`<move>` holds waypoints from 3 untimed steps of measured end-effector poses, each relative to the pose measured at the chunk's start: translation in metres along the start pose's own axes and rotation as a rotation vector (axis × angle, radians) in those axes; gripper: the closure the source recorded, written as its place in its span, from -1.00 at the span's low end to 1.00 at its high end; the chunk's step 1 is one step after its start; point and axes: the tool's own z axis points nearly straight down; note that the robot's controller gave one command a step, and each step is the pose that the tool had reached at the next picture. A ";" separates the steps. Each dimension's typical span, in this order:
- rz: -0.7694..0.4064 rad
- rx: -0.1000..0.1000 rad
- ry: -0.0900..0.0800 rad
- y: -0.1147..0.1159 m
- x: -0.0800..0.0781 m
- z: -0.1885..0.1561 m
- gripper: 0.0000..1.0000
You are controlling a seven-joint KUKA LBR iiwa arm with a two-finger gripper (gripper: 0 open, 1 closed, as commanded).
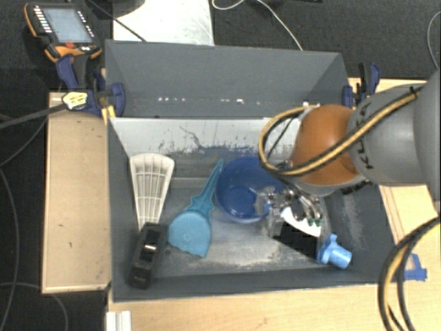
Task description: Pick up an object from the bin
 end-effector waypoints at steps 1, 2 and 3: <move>-0.030 0.000 -0.008 0.004 -0.004 -0.056 1.00; -0.042 0.000 -0.003 0.009 -0.001 -0.056 1.00; -0.064 0.001 -0.014 0.010 -0.013 -0.074 -1.00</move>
Offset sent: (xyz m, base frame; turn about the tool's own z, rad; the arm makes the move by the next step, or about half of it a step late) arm -0.0004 0.0091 0.0563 -0.0450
